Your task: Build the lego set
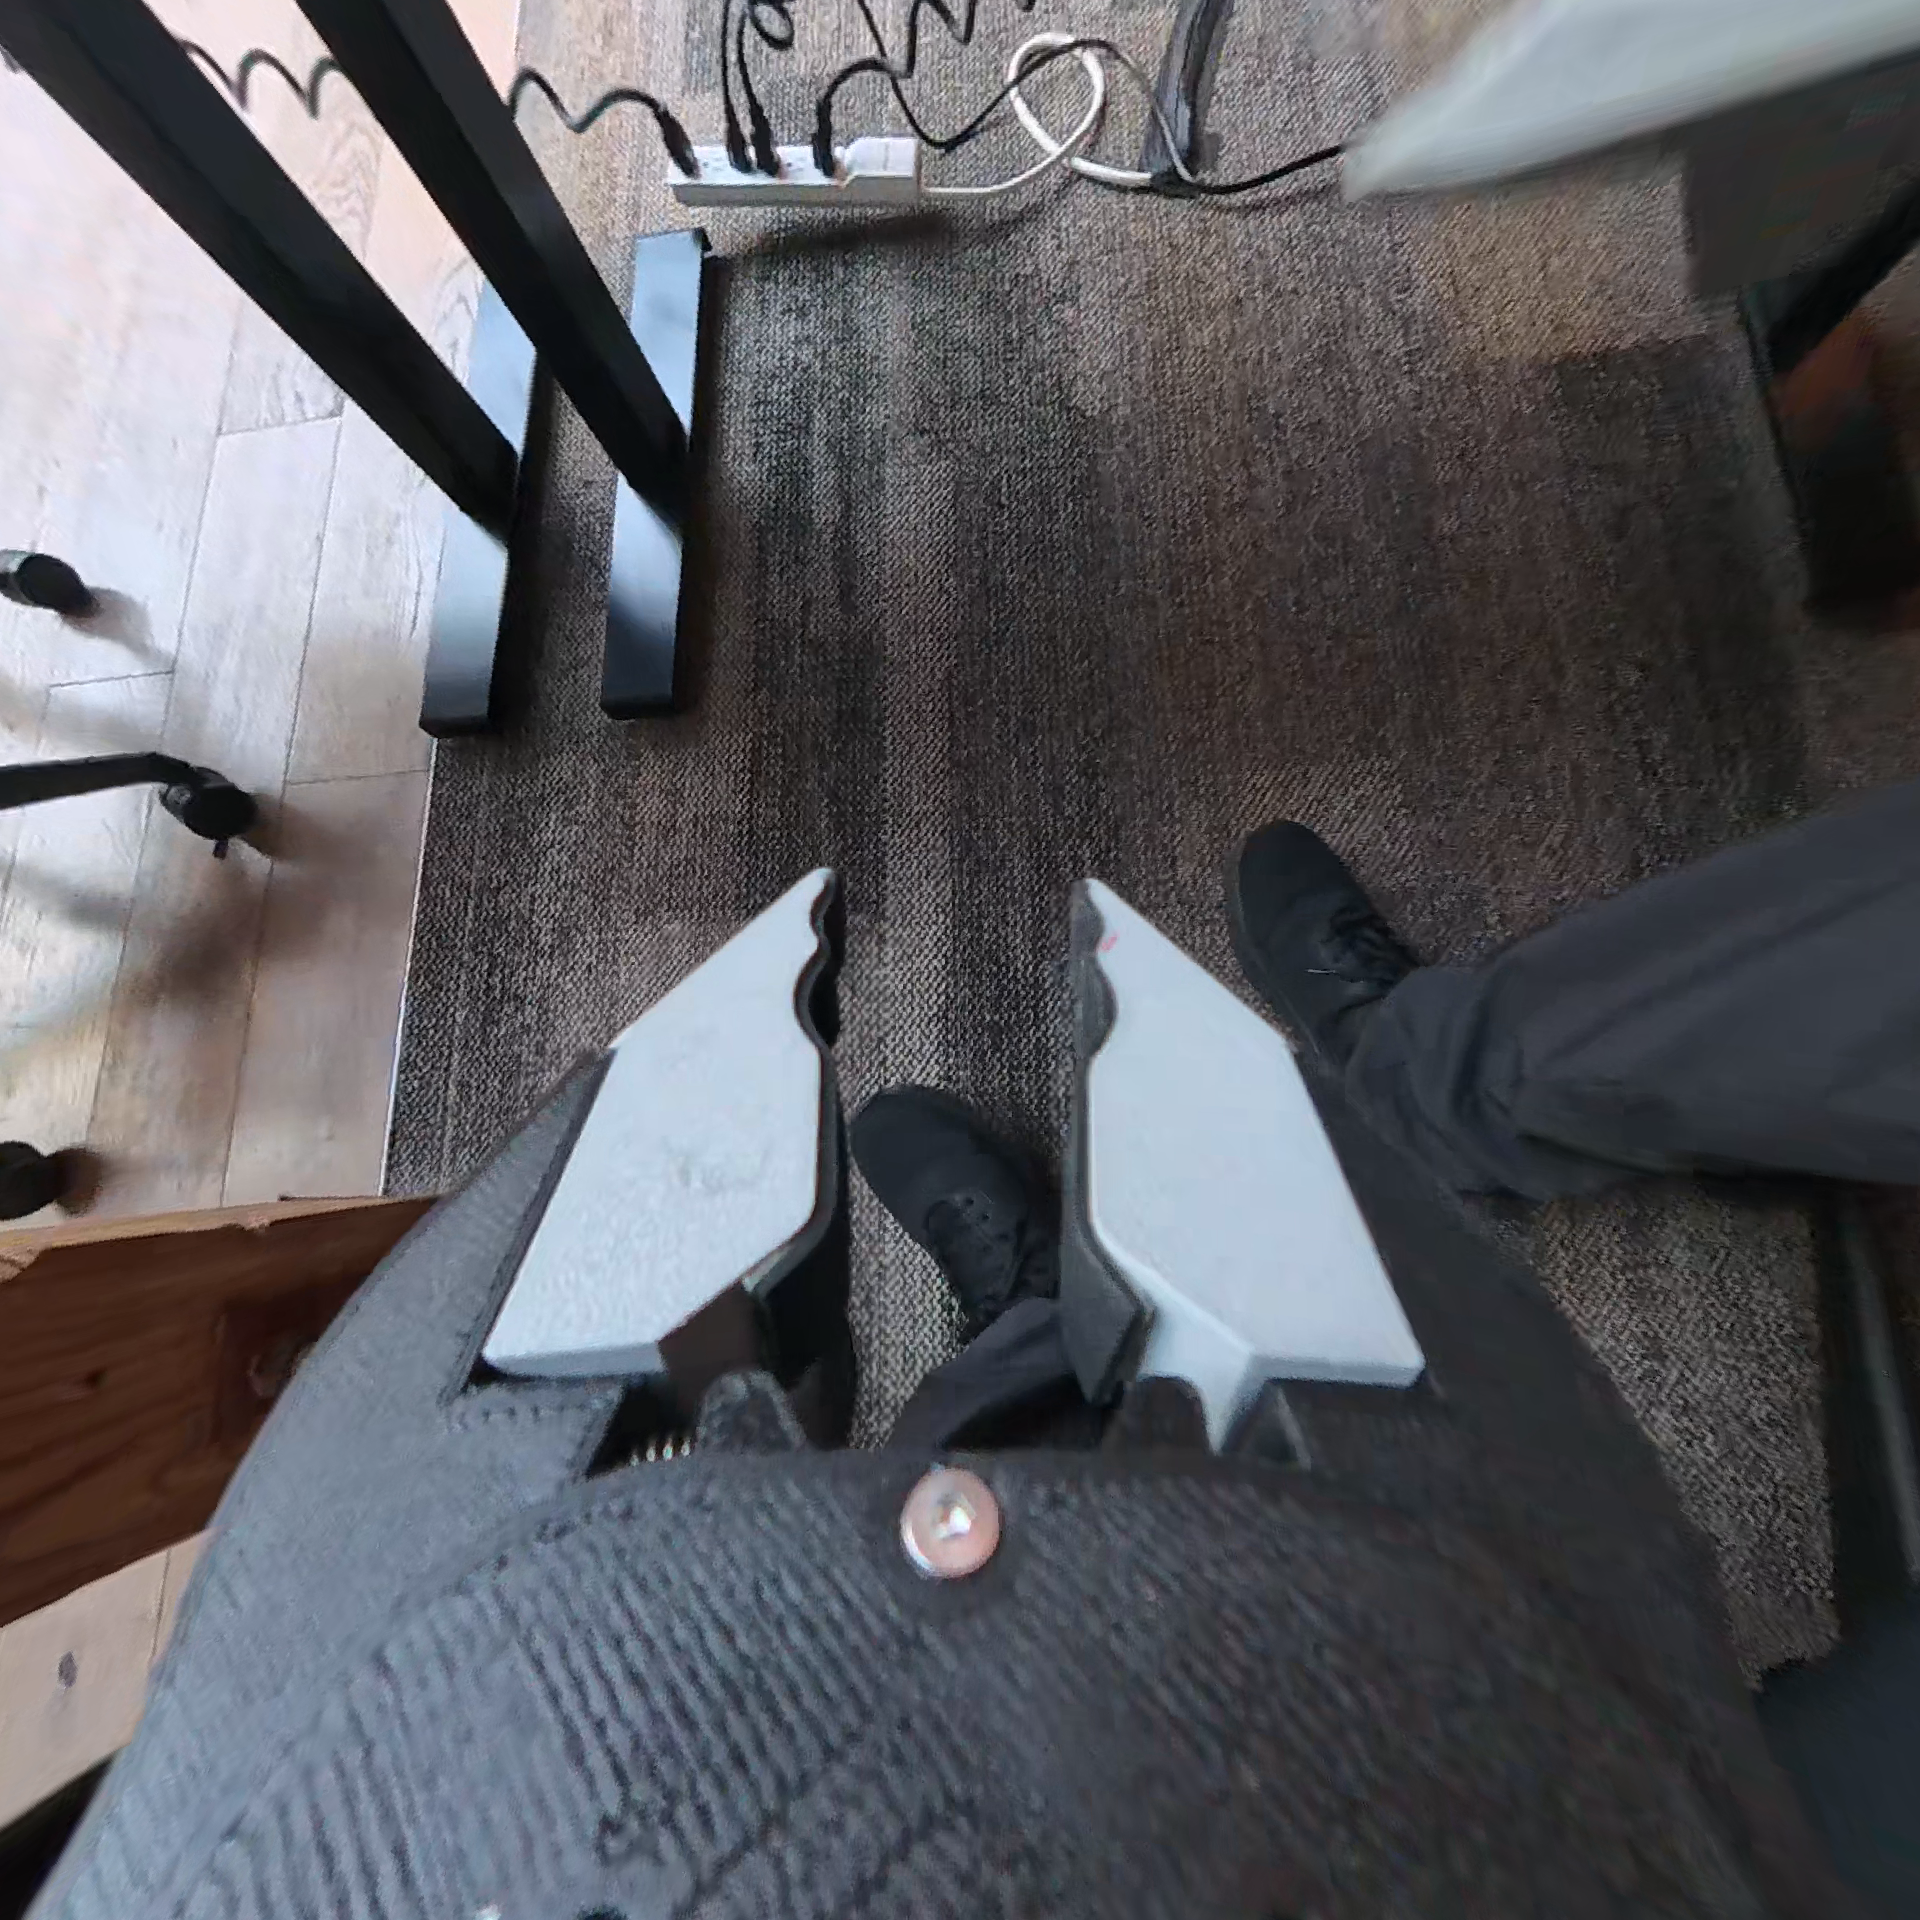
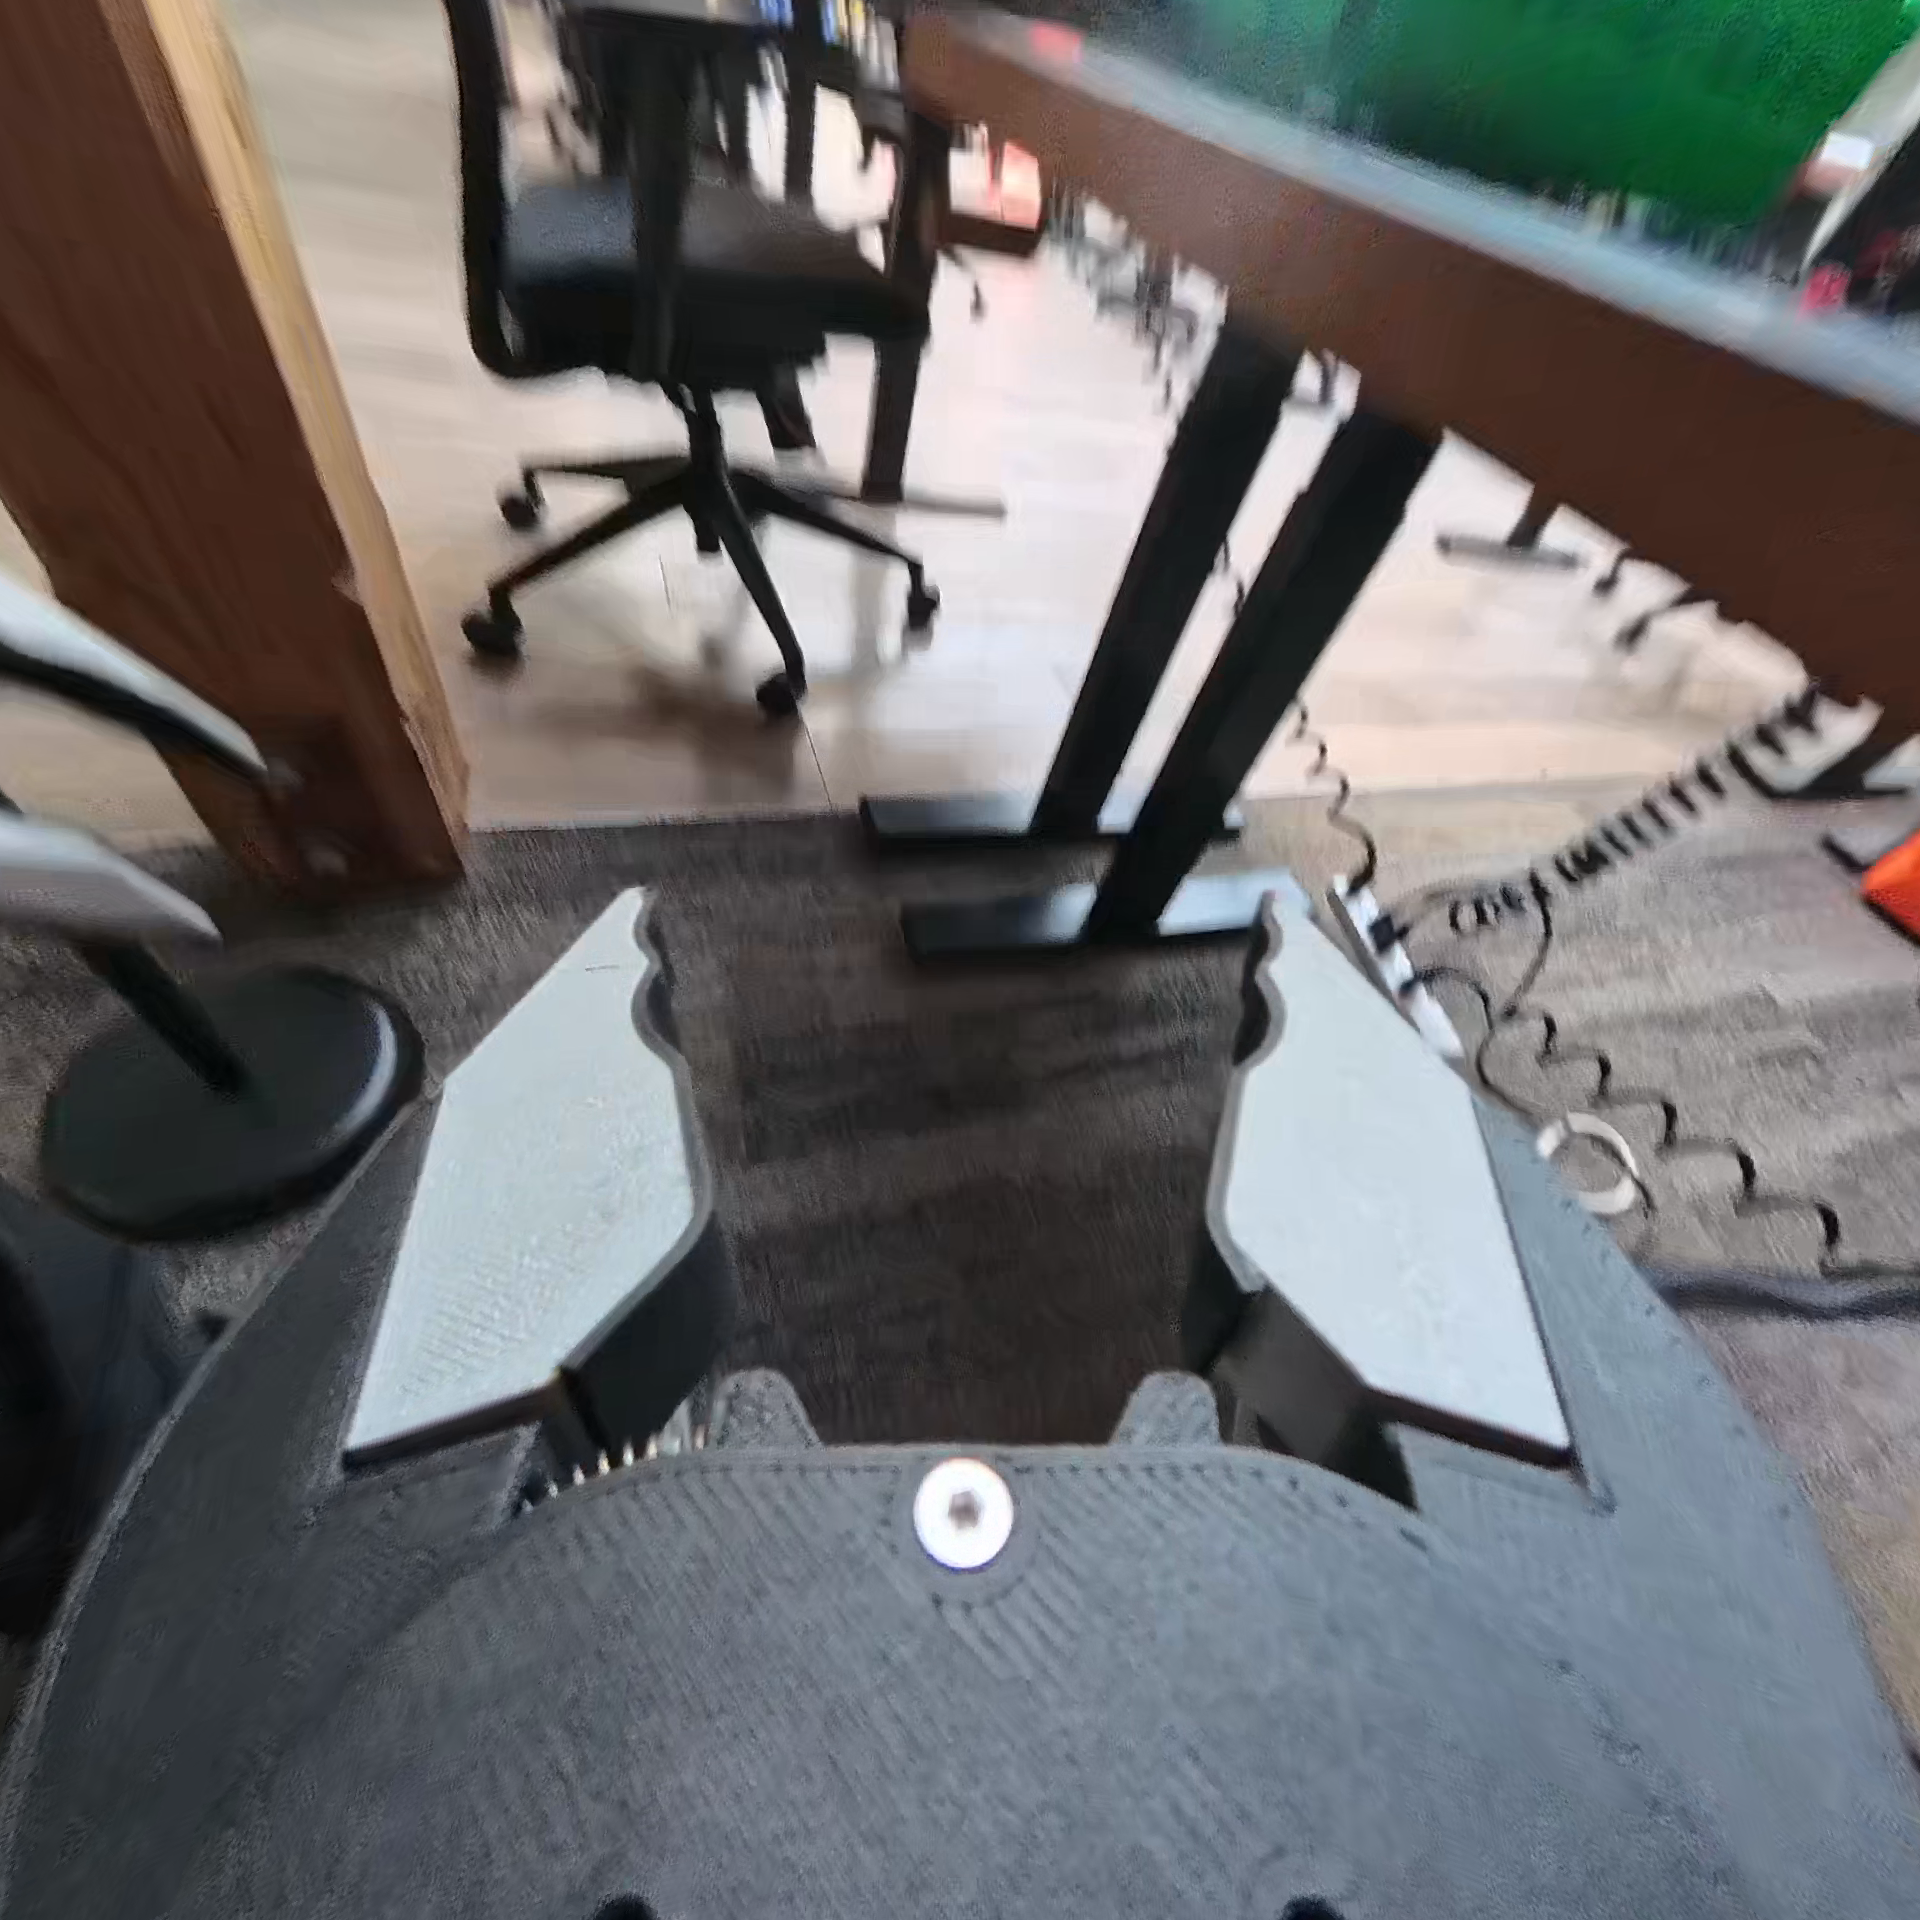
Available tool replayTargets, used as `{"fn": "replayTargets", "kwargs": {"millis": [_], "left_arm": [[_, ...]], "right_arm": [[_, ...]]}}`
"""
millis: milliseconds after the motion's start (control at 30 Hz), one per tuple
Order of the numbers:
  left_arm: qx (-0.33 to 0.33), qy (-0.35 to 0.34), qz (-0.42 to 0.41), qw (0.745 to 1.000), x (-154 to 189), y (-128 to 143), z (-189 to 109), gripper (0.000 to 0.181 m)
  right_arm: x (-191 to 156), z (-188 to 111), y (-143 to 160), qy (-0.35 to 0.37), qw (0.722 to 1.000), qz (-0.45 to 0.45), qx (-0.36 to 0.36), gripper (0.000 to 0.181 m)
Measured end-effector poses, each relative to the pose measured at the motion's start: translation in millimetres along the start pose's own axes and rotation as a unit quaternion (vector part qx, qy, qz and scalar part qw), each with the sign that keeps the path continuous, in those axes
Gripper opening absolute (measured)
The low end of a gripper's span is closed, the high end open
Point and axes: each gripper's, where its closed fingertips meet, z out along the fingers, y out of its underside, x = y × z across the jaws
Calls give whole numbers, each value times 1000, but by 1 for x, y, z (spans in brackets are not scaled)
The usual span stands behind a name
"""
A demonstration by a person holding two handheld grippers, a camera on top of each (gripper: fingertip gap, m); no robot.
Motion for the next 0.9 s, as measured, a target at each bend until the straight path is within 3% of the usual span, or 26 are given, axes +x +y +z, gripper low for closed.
{"fn": "replayTargets", "kwargs": {"millis": [100,300,333,433,667,900], "left_arm": [[10,1,-17,1000,-6,-16,3,40],[51,61,-23,997,45,-41,36,36],[38,71,-3,997,57,-49,38,45],[76,62,6,995,77,-94,29,34],[174,16,30,984,100,-176,7,40],[264,59,25,962,109,-230,-4,59]], "right_arm": [[16,-18,39,29,997,39,-60,105],[3,-65,45,30,998,34,-39,103],[2,-70,45,28,999,28,-32,103],[6,-92,50,30,999,2,-27,103],[47,-161,5,90,993,54,48,93],[50,-184,-23,66,988,119,65,90]]}}
